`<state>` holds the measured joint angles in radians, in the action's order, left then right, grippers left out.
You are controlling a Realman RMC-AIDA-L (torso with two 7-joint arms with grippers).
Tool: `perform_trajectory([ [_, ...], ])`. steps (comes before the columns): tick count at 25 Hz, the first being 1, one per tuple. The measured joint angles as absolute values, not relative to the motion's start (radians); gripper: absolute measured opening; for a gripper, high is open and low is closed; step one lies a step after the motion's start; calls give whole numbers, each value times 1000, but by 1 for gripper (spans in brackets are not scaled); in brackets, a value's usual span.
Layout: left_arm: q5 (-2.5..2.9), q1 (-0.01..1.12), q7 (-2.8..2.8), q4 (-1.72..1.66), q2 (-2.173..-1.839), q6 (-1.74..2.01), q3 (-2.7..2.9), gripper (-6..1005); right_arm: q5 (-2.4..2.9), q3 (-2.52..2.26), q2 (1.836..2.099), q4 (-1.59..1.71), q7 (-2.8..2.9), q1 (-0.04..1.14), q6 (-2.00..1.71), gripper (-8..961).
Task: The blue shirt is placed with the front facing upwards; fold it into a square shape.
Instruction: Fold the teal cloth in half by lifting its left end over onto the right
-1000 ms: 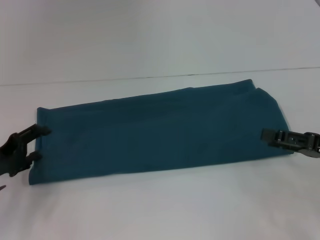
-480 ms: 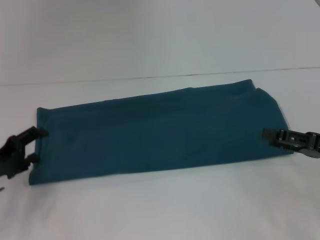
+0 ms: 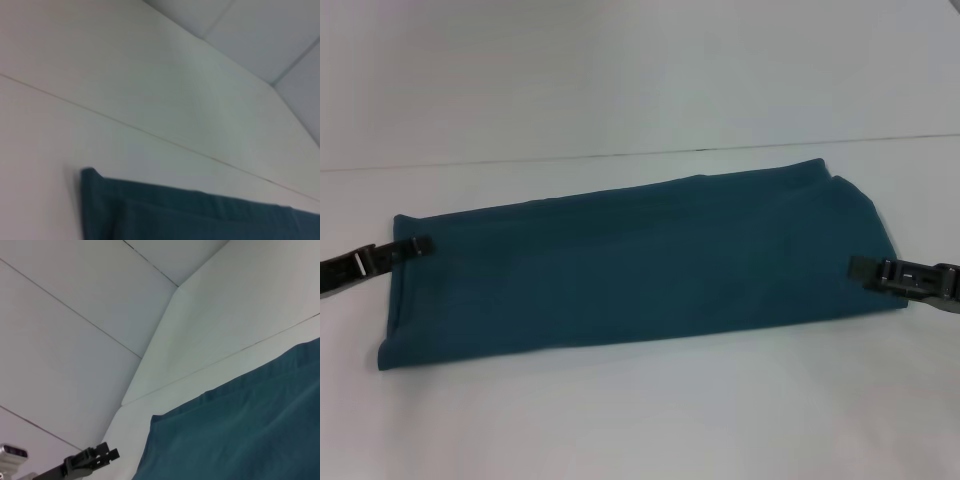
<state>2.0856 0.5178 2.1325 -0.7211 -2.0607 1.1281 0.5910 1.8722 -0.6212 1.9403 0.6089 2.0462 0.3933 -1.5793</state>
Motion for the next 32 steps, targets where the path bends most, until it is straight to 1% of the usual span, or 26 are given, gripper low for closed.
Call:
perform_trajectory([
  [11, 2196, 534, 2293, -729, -2052, 1108, 594, 896, 1872, -621, 1939, 609, 2045, 388, -1578, 897],
  [17, 2202, 536, 2322, -725, -2063, 1072, 594, 897, 1870, -621, 1942, 609, 2045, 387, -1578, 897],
  [23, 2203, 539, 2405, -724, -2090, 992, 594, 882, 1870, -621, 1943, 609, 2045, 385, -1579, 898],
  [32, 2203, 539, 2227, -717, -2095, 978, 596, 872, 1870, -621, 1944, 609, 2045, 383, -1579, 898],
])
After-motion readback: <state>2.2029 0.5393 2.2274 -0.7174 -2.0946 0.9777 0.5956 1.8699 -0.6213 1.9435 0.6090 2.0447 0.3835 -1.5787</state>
